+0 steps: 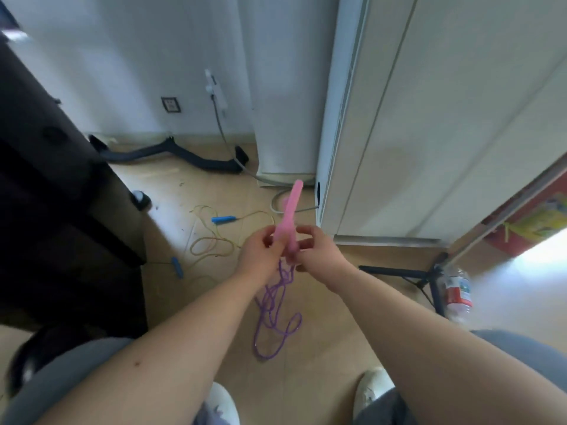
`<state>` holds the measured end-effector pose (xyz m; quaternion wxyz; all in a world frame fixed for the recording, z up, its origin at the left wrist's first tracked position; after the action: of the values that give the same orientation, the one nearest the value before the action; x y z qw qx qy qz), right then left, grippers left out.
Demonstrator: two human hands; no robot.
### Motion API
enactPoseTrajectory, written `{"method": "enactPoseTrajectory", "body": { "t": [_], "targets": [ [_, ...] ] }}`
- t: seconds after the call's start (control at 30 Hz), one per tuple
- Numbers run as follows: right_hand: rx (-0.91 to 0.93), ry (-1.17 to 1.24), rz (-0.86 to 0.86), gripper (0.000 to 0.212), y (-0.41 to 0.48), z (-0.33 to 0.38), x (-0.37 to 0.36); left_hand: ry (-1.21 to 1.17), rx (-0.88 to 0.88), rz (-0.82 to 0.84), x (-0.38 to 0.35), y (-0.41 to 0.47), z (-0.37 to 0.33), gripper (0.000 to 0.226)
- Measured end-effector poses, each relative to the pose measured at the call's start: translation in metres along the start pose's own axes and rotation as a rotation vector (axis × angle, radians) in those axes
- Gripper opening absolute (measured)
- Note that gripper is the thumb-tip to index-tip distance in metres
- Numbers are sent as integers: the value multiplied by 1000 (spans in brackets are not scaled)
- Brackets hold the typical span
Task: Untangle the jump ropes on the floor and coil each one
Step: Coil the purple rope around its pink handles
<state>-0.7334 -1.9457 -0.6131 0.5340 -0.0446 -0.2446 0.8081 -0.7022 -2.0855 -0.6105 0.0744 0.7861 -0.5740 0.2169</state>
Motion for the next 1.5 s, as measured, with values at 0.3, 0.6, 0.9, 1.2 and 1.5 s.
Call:
{"method": "enactPoseTrajectory", "body": {
  "t": [0.3, 0.6, 0.9, 1.2, 1.5],
  "targets": [
    [202, 355, 47, 26, -79, 90, 16, -268, -47, 0, 28, -46, -82, 53],
    [369, -100, -150, 17, -141, 126, 47, -20, -126, -102, 58, -79, -141, 45],
    [693, -842, -333, 104, -138, 132, 52, 355, -278, 20, 75, -84, -151, 48],
    [598, -1193, -360, 42, -93, 119, 60, 433, -306, 247, 48, -58, -146, 35],
    [517, -1130, -149, 17, -71, 89, 72, 373, -306, 230, 28, -34, -142, 26]
  ]
}}
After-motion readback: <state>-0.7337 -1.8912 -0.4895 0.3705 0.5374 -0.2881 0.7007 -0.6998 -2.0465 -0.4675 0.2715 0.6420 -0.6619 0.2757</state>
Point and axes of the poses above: each hand's wrist, its own y-axis towards the middle knuckle, its own x-axis out of the back of the hand, z = x × y, the point moved 7 cm from there along y, towards the middle knuckle, and after that the axes turned 2 degrees about -x, right-handed, at the moved point
